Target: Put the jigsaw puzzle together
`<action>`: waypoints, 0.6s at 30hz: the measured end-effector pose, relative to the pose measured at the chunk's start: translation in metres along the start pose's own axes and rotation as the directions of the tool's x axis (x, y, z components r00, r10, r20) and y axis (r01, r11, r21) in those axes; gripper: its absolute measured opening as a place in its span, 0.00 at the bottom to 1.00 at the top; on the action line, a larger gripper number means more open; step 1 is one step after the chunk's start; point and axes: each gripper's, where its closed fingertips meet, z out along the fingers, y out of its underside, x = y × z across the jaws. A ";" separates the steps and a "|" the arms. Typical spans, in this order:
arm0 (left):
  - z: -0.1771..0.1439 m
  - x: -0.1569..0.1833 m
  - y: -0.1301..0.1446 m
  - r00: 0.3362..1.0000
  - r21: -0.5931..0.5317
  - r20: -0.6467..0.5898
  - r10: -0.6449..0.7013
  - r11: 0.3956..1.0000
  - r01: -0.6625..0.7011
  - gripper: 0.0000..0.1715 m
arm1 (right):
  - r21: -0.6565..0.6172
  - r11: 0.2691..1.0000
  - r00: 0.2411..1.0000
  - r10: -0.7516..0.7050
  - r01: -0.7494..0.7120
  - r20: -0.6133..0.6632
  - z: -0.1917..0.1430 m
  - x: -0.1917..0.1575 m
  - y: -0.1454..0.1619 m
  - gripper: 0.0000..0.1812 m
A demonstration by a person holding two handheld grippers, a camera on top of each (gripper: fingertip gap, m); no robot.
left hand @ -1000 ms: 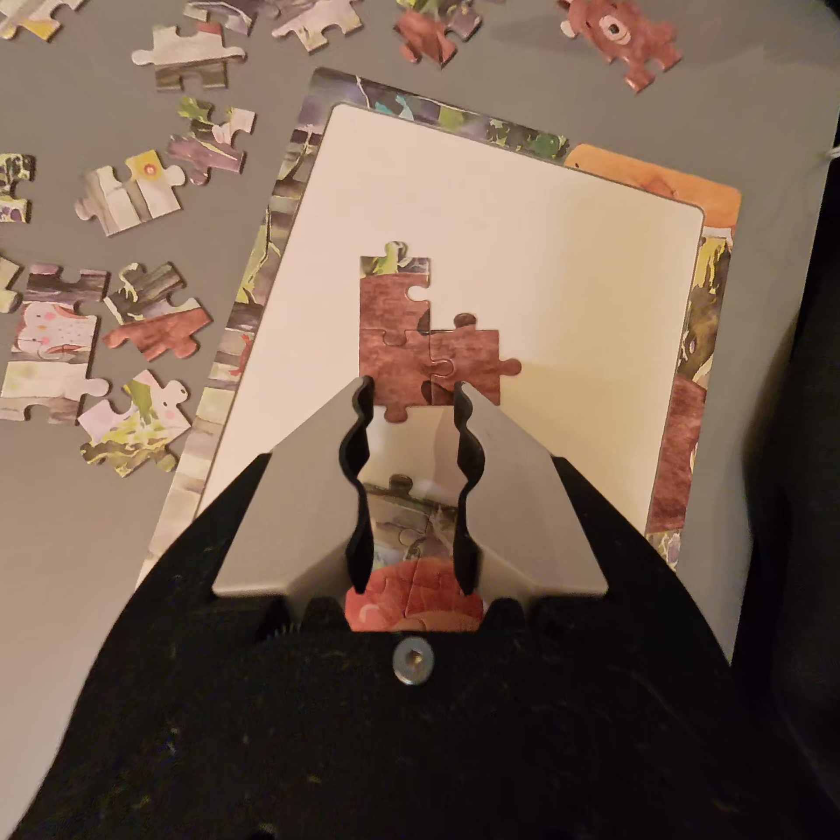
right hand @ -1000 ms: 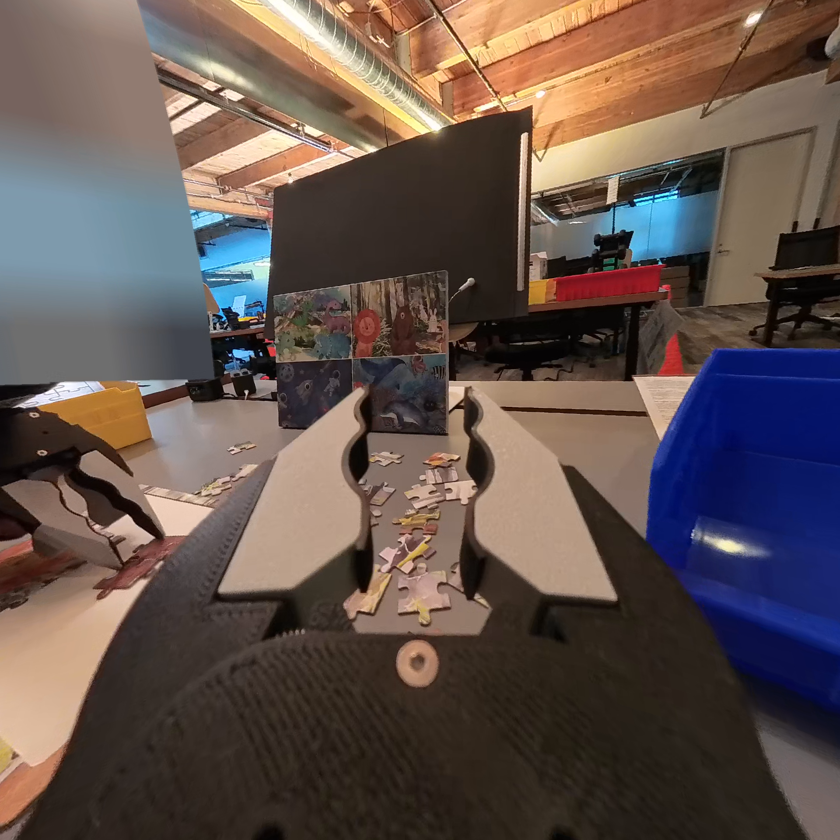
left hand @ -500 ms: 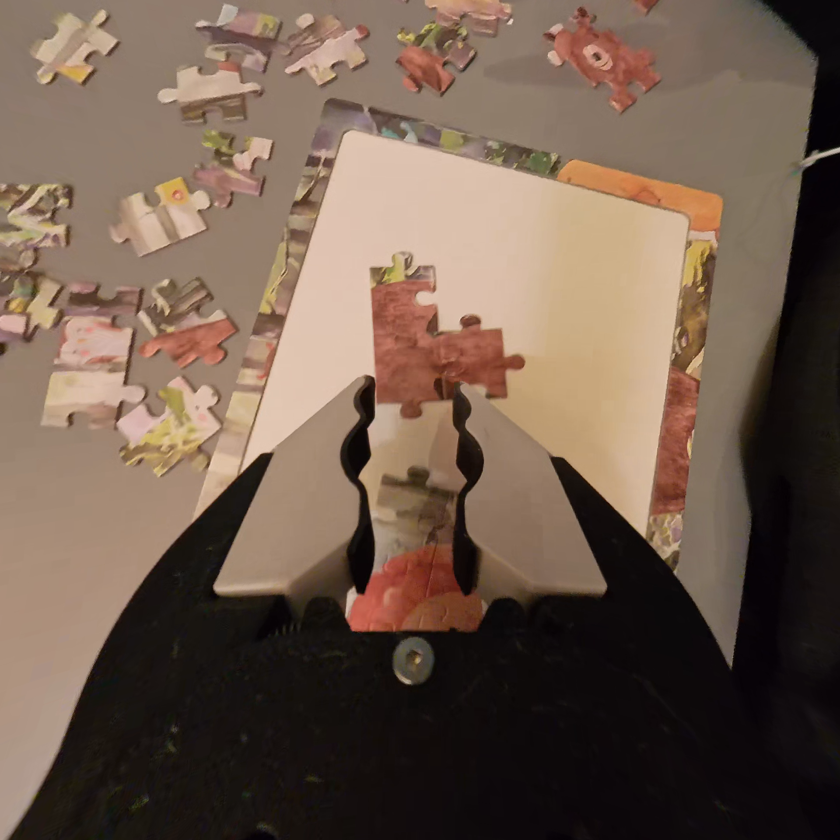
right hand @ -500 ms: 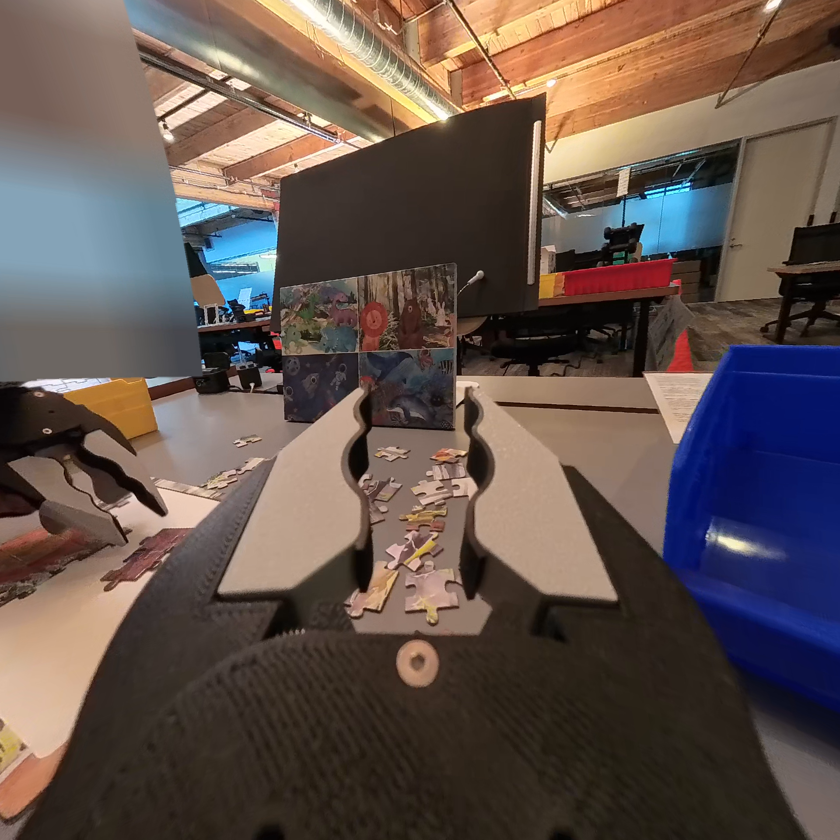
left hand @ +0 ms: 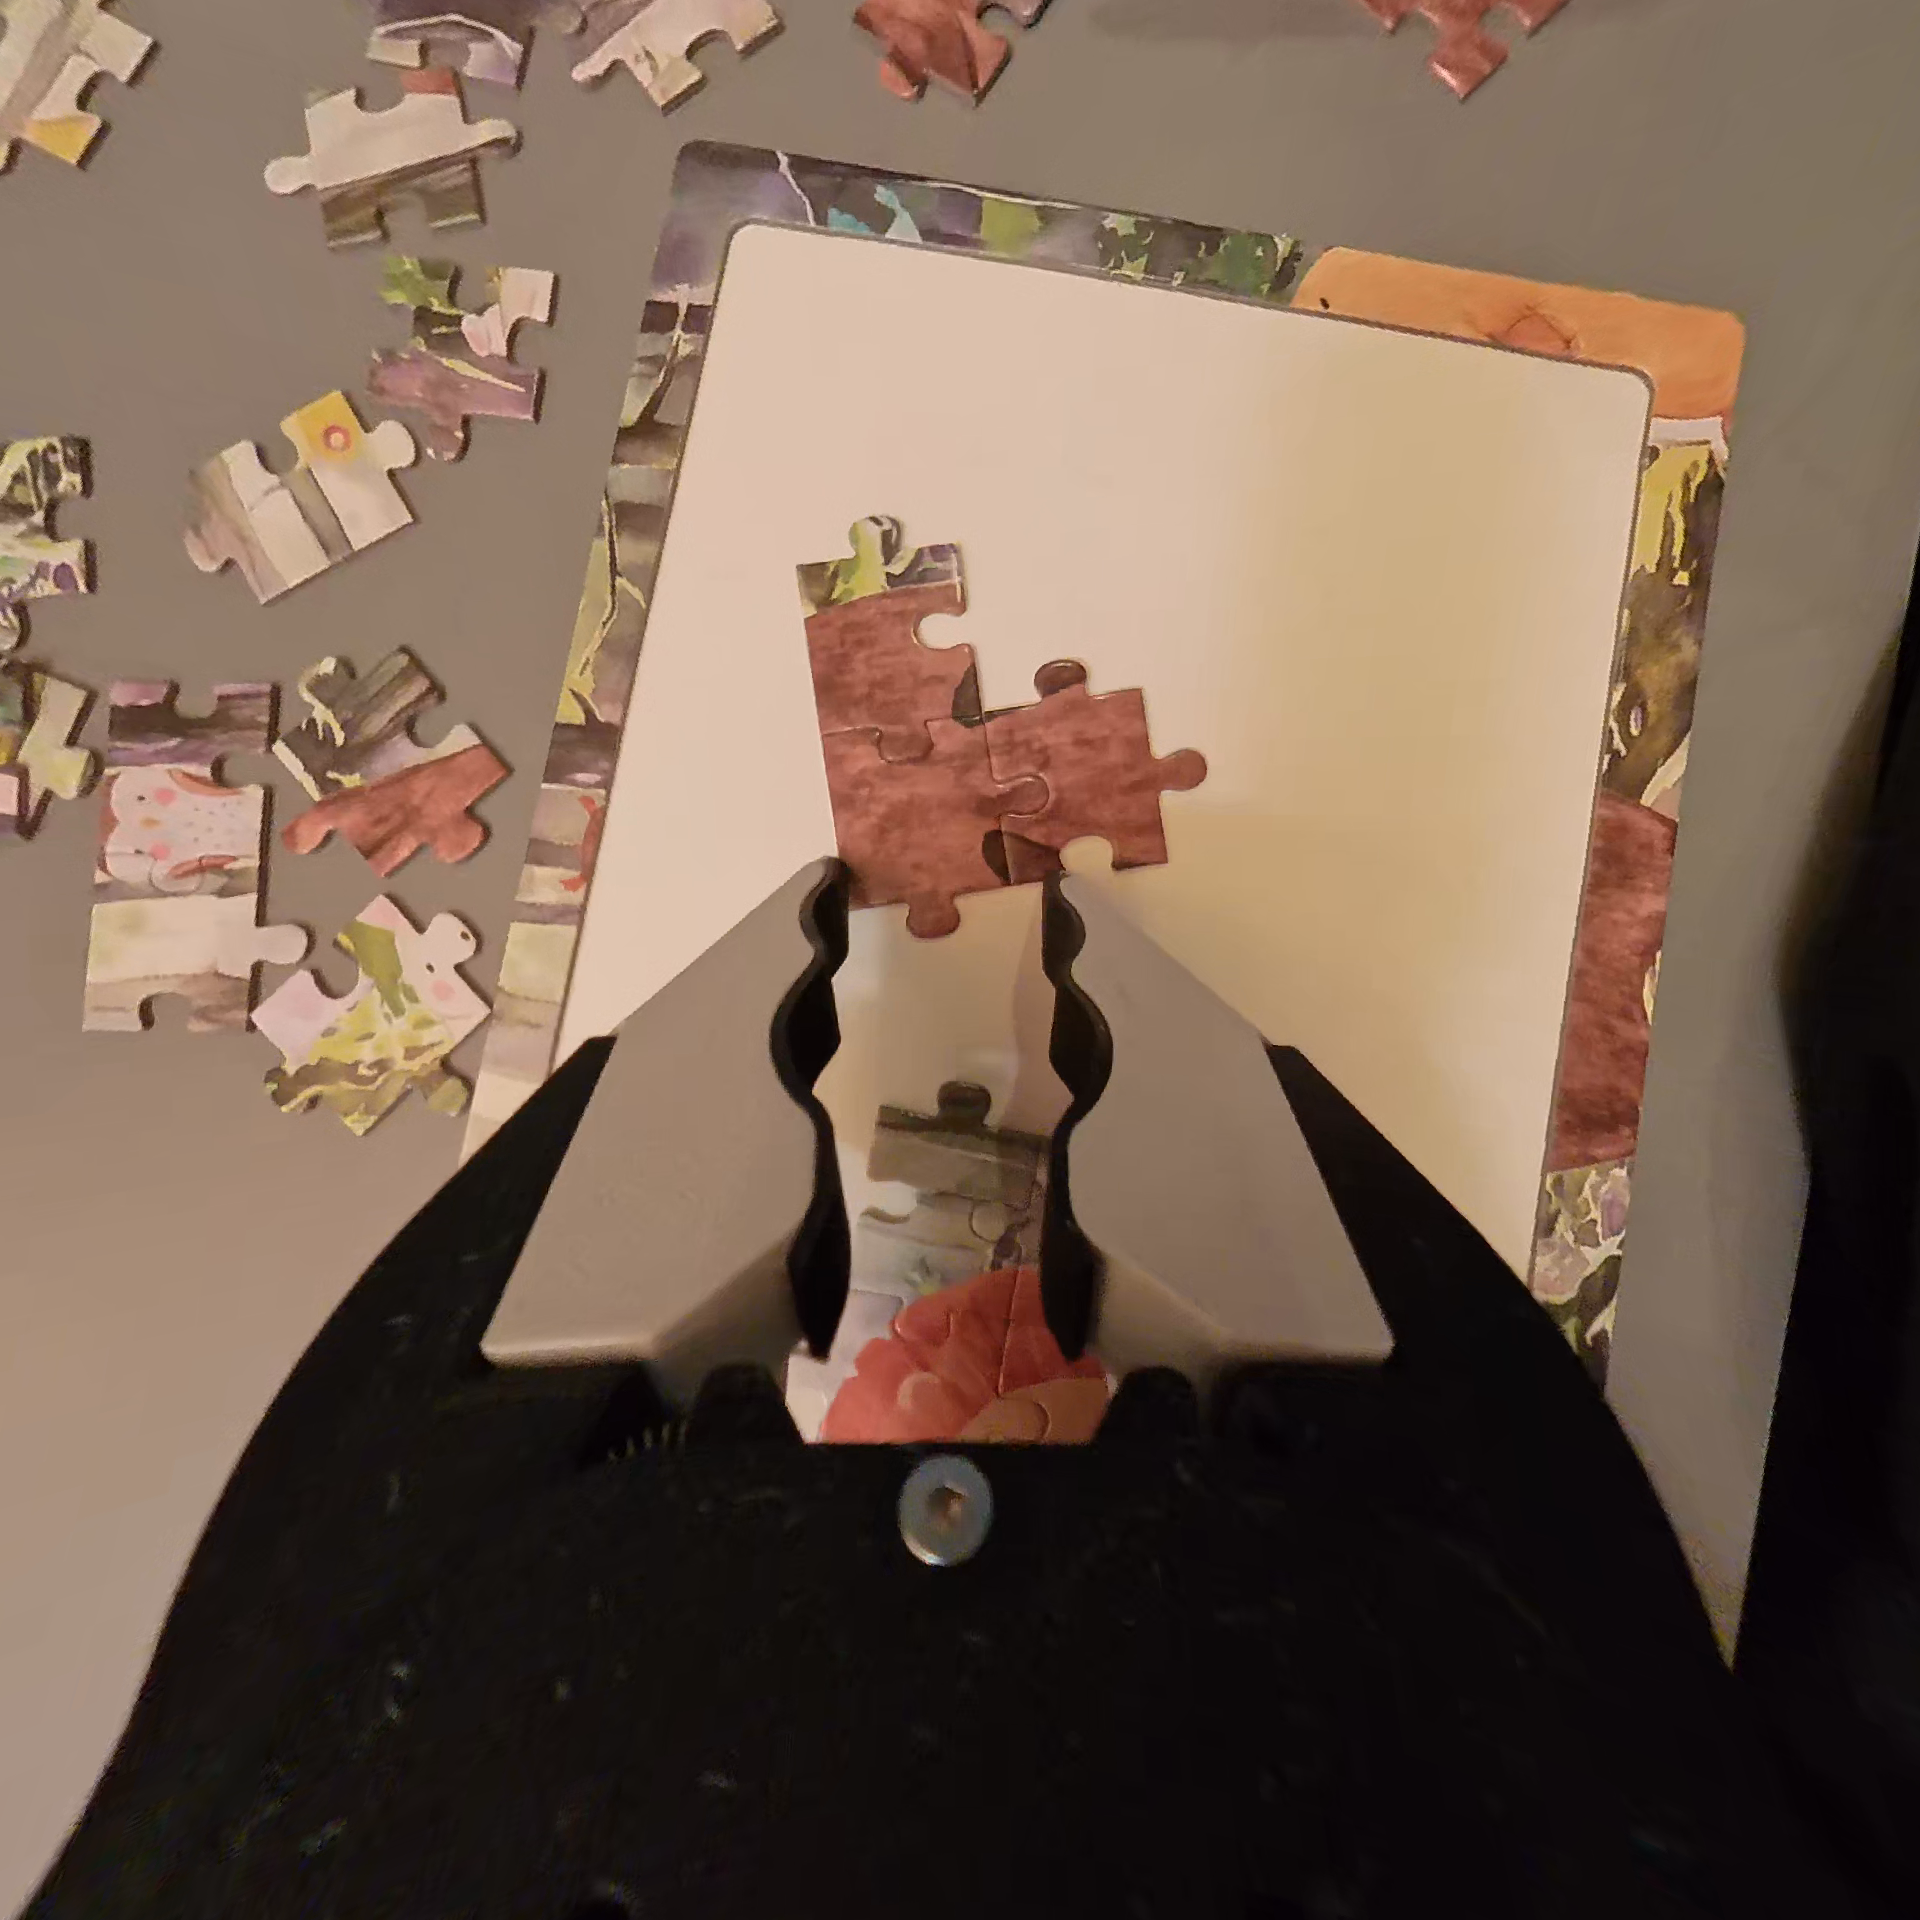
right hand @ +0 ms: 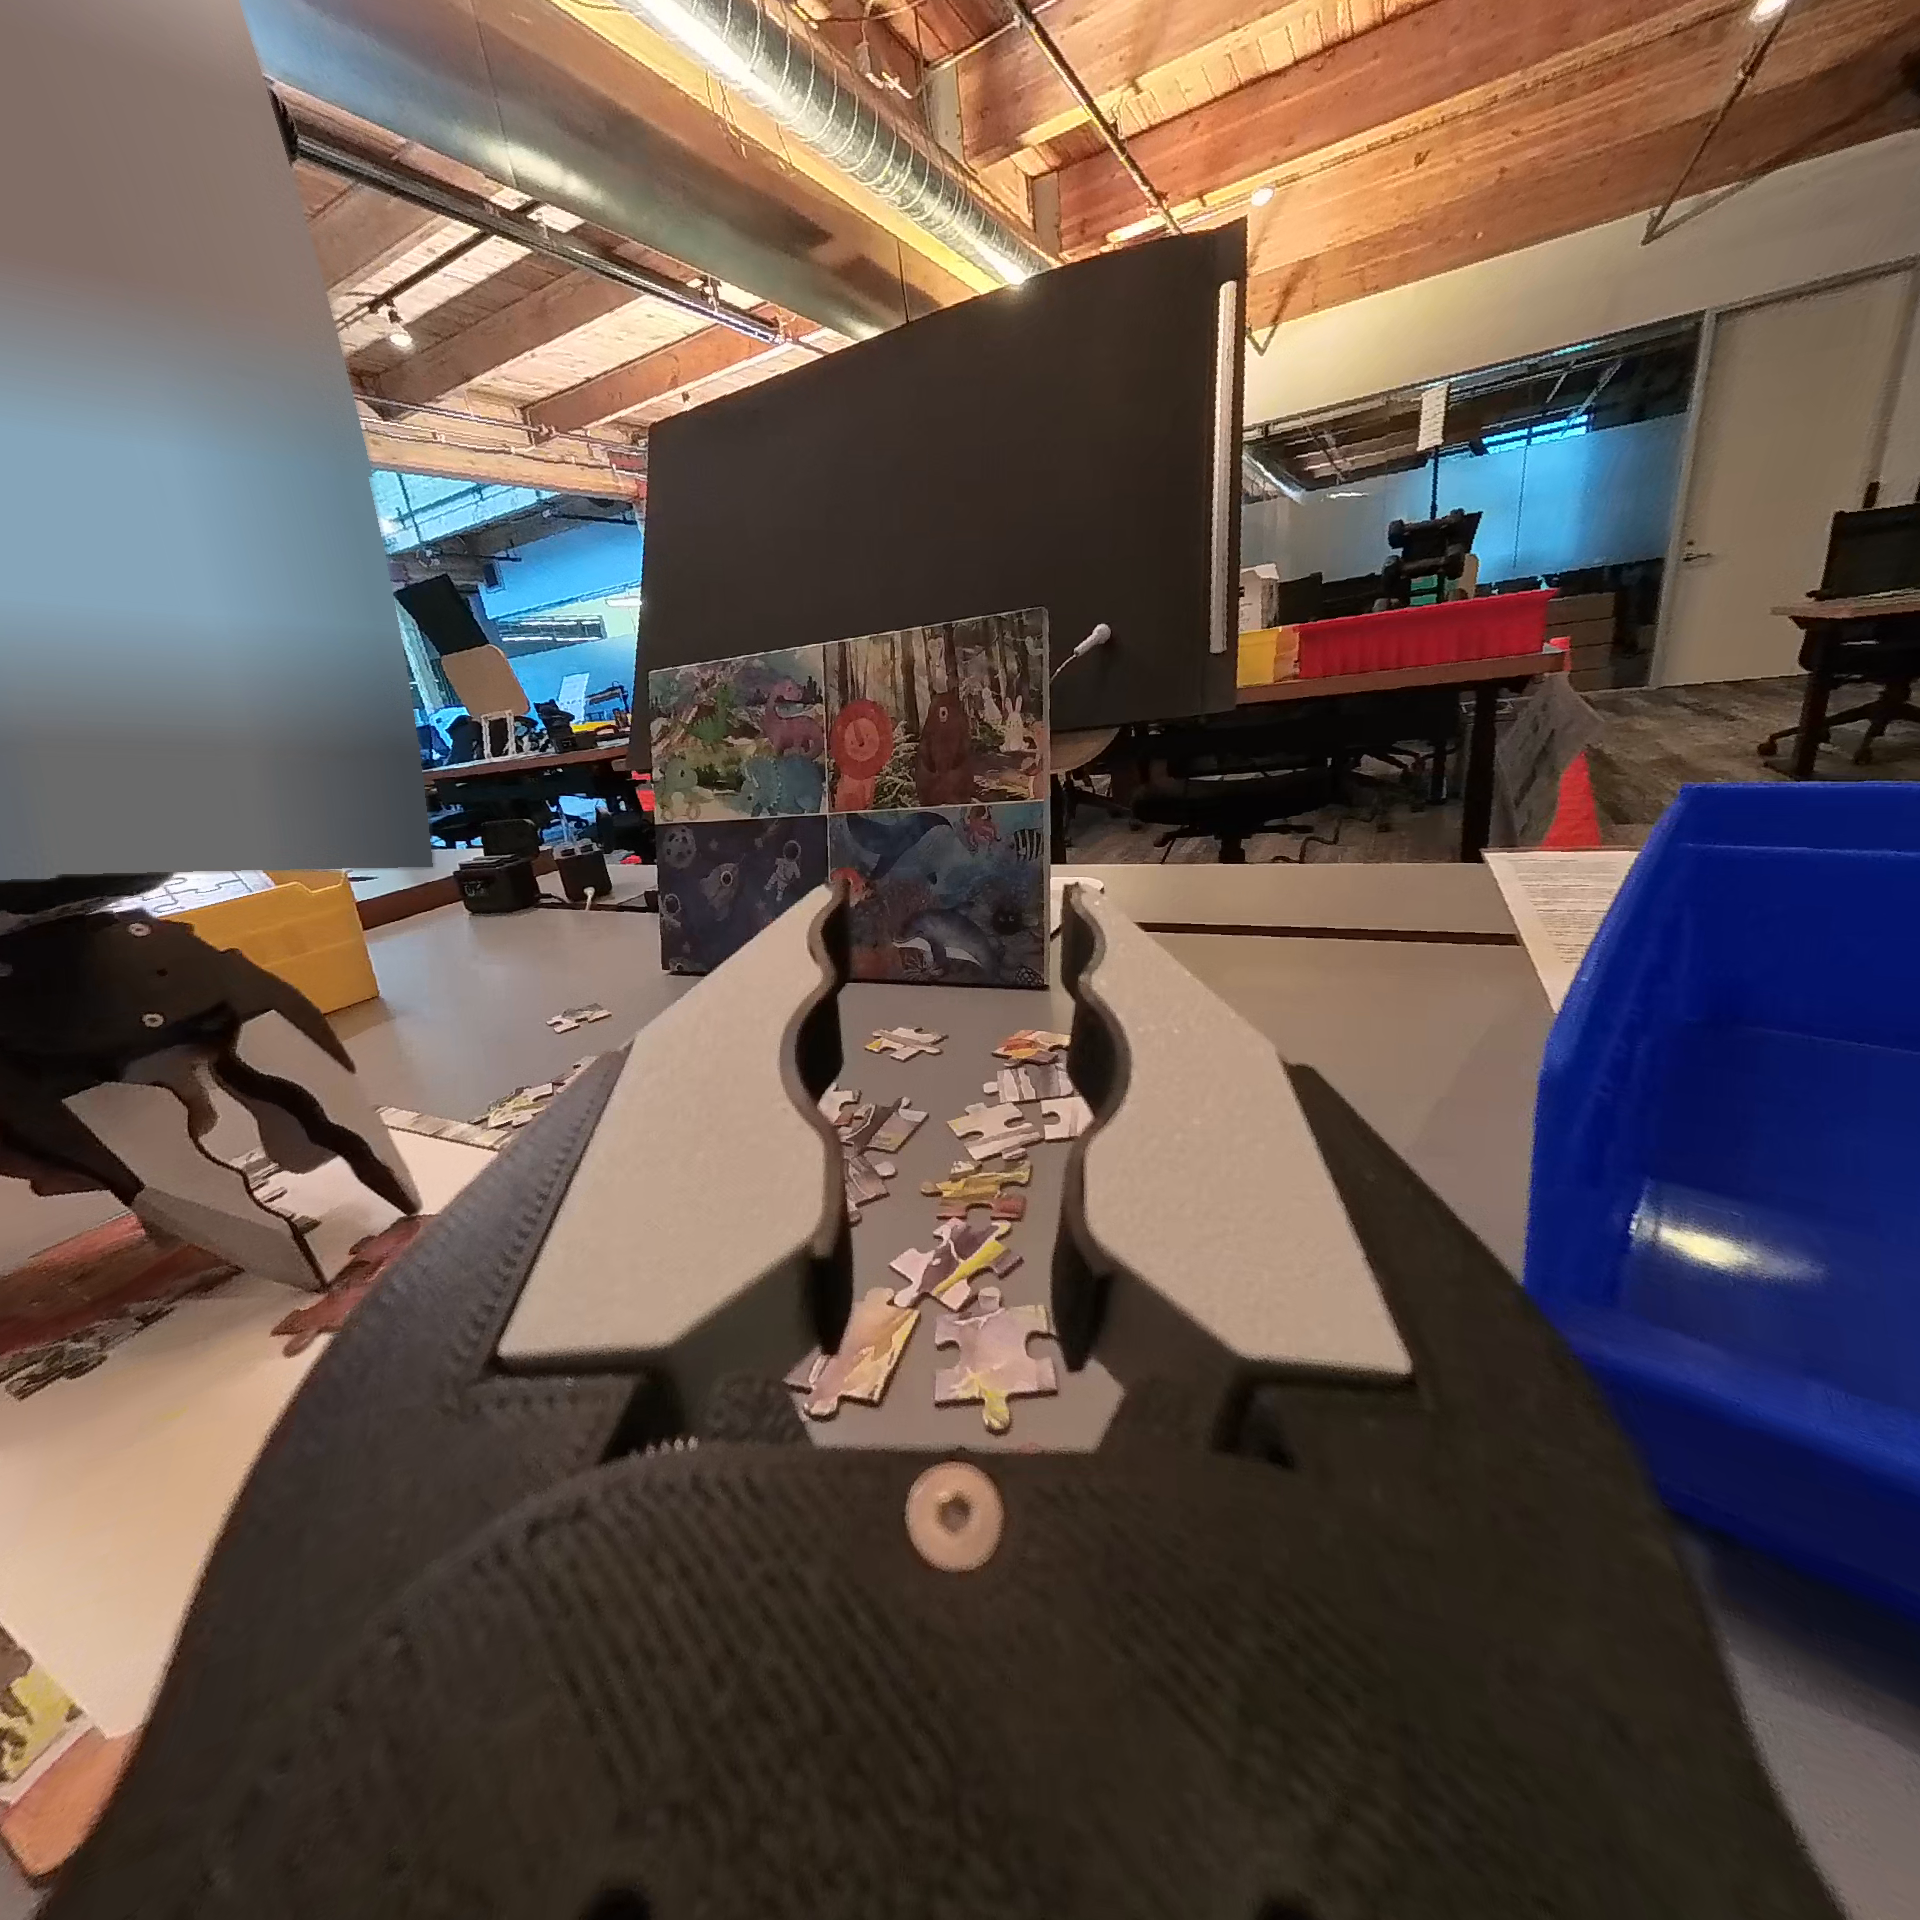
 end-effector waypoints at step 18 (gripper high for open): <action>0.007 0.005 -0.040 0.994 0.106 -0.079 0.078 0.992 -0.069 0.29 | -0.013 1.000 1.000 0.010 -0.010 0.001 0.001 0.001 0.004 0.22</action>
